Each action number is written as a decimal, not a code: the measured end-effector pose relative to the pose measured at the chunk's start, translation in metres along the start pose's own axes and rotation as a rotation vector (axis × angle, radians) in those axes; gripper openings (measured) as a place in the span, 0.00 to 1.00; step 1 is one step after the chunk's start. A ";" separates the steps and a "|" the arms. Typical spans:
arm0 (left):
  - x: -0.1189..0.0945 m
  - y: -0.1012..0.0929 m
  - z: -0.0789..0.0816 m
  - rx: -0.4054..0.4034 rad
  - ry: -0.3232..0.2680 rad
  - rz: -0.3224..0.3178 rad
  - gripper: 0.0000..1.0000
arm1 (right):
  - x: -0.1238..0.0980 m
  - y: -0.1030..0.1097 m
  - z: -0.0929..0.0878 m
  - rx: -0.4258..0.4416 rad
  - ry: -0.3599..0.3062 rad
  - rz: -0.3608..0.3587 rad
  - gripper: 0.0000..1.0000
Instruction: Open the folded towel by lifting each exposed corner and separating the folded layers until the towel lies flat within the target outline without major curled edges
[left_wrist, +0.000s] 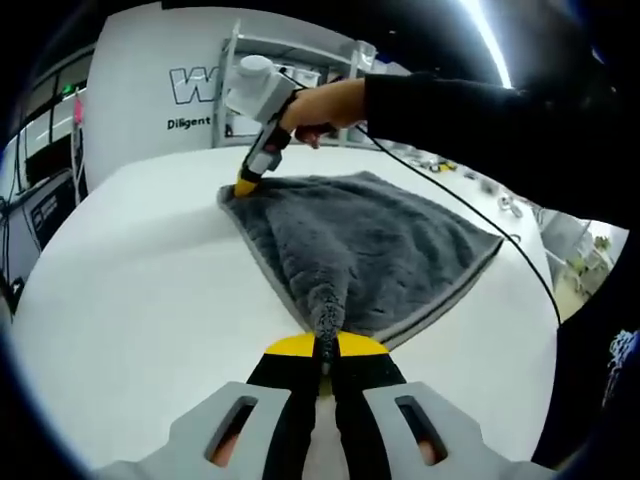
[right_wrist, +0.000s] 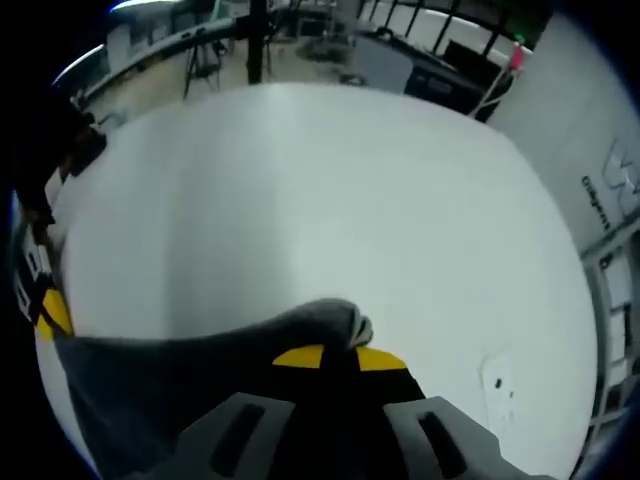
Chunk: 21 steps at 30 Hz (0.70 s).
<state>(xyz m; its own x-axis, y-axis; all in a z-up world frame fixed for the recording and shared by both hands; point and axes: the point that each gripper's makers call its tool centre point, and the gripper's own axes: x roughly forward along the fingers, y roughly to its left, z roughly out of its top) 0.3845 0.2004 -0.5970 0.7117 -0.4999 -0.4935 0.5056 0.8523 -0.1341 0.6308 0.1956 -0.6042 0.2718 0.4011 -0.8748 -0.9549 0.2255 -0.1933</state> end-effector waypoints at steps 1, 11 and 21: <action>-0.001 0.001 -0.001 0.001 0.001 0.004 0.02 | 0.001 0.001 0.002 -0.002 -0.004 0.002 0.05; -0.016 0.015 -0.007 -0.006 -0.008 0.049 0.02 | 0.011 0.011 0.026 -0.008 -0.029 0.015 0.05; -0.042 0.037 -0.017 -0.053 -0.011 0.102 0.02 | 0.021 0.036 0.056 -0.037 -0.048 0.002 0.04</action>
<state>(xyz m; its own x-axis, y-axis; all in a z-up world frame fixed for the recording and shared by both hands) 0.3649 0.2560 -0.5958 0.7636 -0.4117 -0.4973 0.4044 0.9055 -0.1287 0.6092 0.2618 -0.6047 0.2743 0.4442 -0.8529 -0.9590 0.1921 -0.2084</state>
